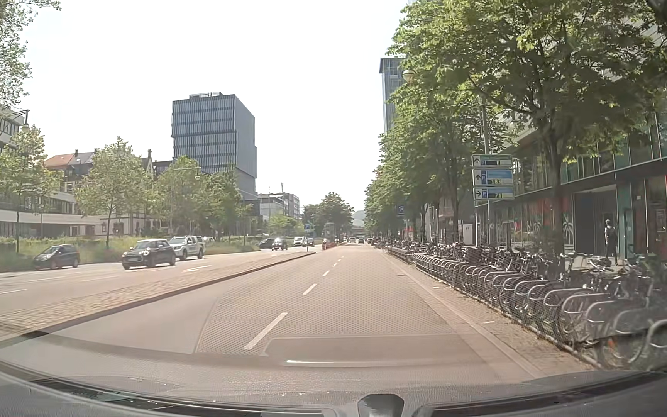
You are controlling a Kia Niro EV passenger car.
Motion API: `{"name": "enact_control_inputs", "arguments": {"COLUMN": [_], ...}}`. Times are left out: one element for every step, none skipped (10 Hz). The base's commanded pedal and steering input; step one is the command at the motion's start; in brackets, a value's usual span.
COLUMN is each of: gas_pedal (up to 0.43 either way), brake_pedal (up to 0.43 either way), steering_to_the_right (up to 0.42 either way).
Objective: Follow the waypoints while adhering to traffic rules and regulations
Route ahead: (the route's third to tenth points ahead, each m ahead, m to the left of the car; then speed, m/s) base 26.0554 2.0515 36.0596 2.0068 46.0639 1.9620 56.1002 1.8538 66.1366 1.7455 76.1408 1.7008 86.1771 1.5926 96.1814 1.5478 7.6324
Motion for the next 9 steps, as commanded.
{"name": "enact_control_inputs", "arguments": {"gas_pedal": [0.26,0.26,0.248,0.248,0.248,0.248,0.248,0.248,0.24], "brake_pedal": [0.0,0.0,0.0,0.0,0.0,0.0,0.0,0.0,0.0], "steering_to_the_right": [0.023,0.011,0.008,0.006,0.005,0.004,0.005,0.005,0.005]}}
